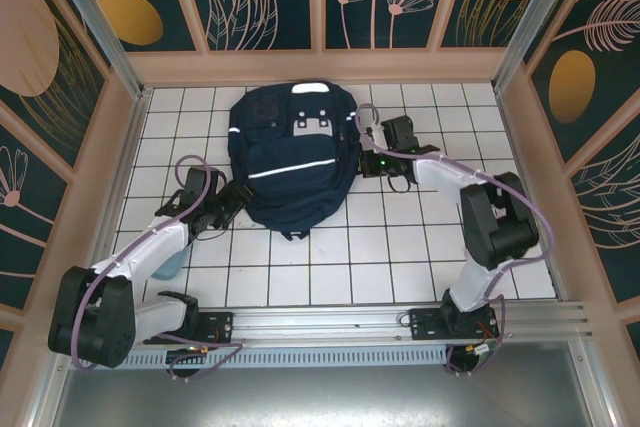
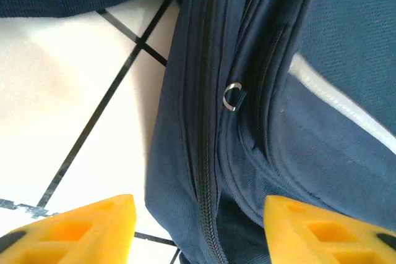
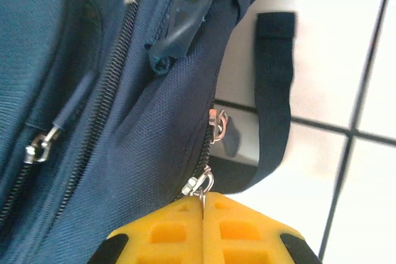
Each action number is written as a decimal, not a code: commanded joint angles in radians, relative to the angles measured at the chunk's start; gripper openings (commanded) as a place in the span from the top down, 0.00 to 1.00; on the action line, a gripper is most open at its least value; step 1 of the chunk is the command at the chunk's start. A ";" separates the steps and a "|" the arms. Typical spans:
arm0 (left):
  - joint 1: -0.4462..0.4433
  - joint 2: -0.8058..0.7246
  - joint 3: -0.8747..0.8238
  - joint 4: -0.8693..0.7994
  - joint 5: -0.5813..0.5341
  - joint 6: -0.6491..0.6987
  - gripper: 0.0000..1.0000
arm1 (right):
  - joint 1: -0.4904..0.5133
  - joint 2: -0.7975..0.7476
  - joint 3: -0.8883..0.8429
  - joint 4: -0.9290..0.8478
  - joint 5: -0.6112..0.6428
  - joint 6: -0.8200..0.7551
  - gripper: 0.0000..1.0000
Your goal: Pack books, pencil case, and school supplies into a backpack
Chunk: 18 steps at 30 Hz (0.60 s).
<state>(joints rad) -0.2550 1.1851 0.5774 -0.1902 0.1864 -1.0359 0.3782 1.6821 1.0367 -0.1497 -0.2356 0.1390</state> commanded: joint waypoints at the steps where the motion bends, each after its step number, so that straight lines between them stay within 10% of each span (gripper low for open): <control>1: 0.004 -0.039 0.063 -0.073 0.033 0.060 0.33 | -0.030 -0.171 -0.081 -0.082 0.060 0.109 1.00; 3: 0.003 -0.033 0.091 -0.087 0.037 0.082 0.30 | -0.031 -0.220 -0.128 -0.102 0.075 0.134 1.00; 8: 0.003 0.007 0.138 -0.060 0.063 0.141 0.28 | -0.031 -0.238 -0.076 -0.209 0.173 0.199 0.56; 18: -0.006 0.045 0.207 -0.020 0.102 0.227 0.24 | 0.054 0.019 0.241 -0.194 0.130 0.292 0.55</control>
<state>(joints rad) -0.2554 1.2114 0.7464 -0.2352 0.2634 -0.8555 0.3954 1.5929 1.1748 -0.3340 -0.1123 0.3824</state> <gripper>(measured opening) 0.761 0.459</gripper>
